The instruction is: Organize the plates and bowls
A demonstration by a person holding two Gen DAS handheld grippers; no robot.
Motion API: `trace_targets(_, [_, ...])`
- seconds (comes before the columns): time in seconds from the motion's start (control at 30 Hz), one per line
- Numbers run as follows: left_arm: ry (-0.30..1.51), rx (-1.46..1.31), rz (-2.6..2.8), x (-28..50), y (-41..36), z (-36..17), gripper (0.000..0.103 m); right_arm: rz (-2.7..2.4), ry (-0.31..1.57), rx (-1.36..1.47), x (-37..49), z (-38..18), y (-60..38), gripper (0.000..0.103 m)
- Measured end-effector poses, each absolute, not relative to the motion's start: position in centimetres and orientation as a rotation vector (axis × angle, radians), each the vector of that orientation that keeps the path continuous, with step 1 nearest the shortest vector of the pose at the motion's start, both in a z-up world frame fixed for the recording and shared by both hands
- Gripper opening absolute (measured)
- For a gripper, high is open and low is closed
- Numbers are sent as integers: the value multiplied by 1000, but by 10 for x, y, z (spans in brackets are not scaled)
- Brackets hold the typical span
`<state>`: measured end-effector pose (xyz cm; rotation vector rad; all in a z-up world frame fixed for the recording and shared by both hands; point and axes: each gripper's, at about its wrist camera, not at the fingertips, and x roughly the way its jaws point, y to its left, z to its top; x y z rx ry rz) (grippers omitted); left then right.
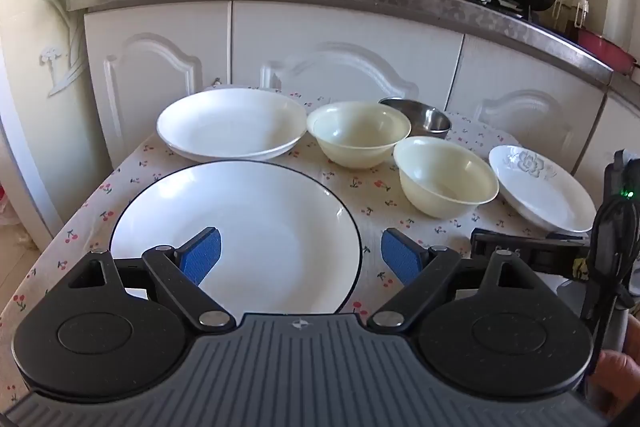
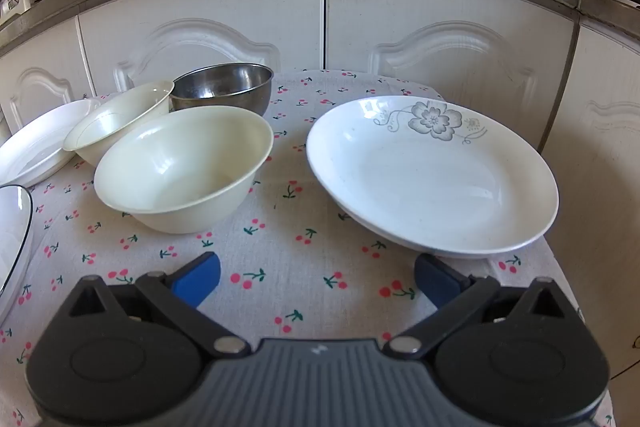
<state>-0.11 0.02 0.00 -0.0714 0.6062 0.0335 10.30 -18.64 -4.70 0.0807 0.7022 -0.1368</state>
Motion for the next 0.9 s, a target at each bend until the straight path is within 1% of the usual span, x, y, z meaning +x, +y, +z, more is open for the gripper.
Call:
trace_targets(0.13, [628, -72, 25, -6, -2, -6, 103, -136, 709, 82, 103, -47, -186, 103])
trace_targets(0.3, [653, -92, 11, -10, 6, 0, 103, -119, 713, 73, 87, -45, -179, 103])
trace_targets(0.63, [600, -69, 15, -33, 7, 14, 103, -109, 711, 40, 49, -42, -163, 102])
trace_targets(0.9, [556, -77, 14, -59, 21, 31, 103, -91, 624, 29, 11, -11, -147, 102])
